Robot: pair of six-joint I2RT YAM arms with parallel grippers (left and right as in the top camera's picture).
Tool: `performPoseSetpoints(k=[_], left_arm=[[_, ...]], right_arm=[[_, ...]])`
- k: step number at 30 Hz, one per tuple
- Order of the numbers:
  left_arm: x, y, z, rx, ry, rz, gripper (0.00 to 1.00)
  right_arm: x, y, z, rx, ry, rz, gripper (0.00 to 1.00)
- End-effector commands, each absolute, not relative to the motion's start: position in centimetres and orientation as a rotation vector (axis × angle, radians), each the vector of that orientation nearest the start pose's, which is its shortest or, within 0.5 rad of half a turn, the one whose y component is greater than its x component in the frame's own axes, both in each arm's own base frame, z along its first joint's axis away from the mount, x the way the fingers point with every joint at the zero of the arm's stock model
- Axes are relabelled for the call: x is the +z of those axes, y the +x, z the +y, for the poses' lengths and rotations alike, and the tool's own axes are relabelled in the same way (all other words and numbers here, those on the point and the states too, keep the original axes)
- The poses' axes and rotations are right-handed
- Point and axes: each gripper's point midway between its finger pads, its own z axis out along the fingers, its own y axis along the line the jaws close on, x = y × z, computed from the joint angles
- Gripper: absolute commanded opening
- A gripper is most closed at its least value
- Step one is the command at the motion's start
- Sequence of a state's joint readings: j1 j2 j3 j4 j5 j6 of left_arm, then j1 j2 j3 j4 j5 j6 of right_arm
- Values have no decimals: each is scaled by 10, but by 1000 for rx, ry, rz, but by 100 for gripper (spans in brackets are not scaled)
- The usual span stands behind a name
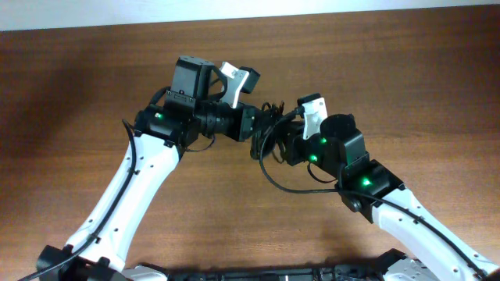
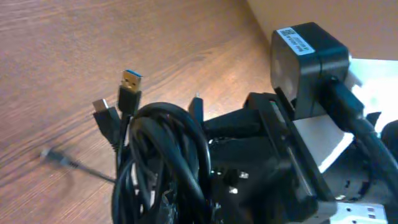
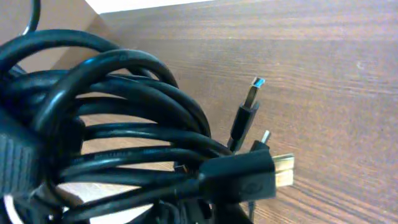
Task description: Untangle cables
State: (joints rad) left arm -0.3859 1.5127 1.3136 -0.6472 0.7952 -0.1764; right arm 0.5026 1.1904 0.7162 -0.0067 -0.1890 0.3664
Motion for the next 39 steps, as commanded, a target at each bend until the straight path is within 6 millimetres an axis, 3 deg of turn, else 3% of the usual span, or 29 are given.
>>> performPoseSetpoints(k=[1, 3, 5, 9, 13, 15, 18, 20, 22, 23, 25, 27, 29, 31, 34, 36, 38, 39], left_arm=[[261, 292, -275, -1367, 709, 2273, 0], [246, 317, -261, -1167, 582, 2342, 0], [236, 344, -234, -1023, 353, 2412, 0], [234, 364, -199, -970, 222, 2415, 0], [233, 370, -188, -942, 180, 2415, 0], [225, 379, -175, -845, 54, 2446, 0], [219, 387, -158, -743, -113, 2465, 0], [218, 387, -158, -753, -155, 2470, 0], [217, 388, -158, -751, -155, 2471, 0], [216, 389, -155, -731, -164, 2471, 0], [209, 402, -125, -497, -258, 2444, 0], [208, 409, -101, -371, -418, 2401, 0], [208, 409, -104, -426, -506, 2395, 0], [210, 401, -127, -575, -401, 2442, 0], [223, 383, -172, -829, 13, 2449, 0], [236, 363, -198, -986, 357, 2366, 0], [242, 346, -210, -1044, 619, 2270, 0], [239, 340, -210, -1029, 704, 2254, 0]], right_arm=[[189, 315, 223, 799, -261, 2122, 4], [178, 310, 219, 784, -258, 2175, 4], [165, 306, 212, 746, -240, 2237, 4], [158, 312, 198, 665, -135, 2266, 4], [150, 306, 195, 650, -134, 2311, 4], [147, 303, 196, 664, -116, 2332, 4], [156, 287, 221, 872, -201, 2334, 4], [177, 270, 247, 1105, -339, 2268, 4], [190, 262, 258, 1210, -411, 2217, 4], [191, 260, 260, 1225, -422, 2211, 4], [190, 262, 259, 1211, -413, 2213, 4], [190, 264, 257, 1196, -403, 2214, 4], [188, 267, 255, 1173, -388, 2216, 4], [181, 279, 246, 1072, -322, 2232, 4], [175, 286, 237, 994, -271, 2249, 37], [175, 286, 237, 993, -270, 2253, 54], [171, 284, 236, 989, -268, 2270, 76], [170, 283, 235, 986, -266, 2280, 82]])
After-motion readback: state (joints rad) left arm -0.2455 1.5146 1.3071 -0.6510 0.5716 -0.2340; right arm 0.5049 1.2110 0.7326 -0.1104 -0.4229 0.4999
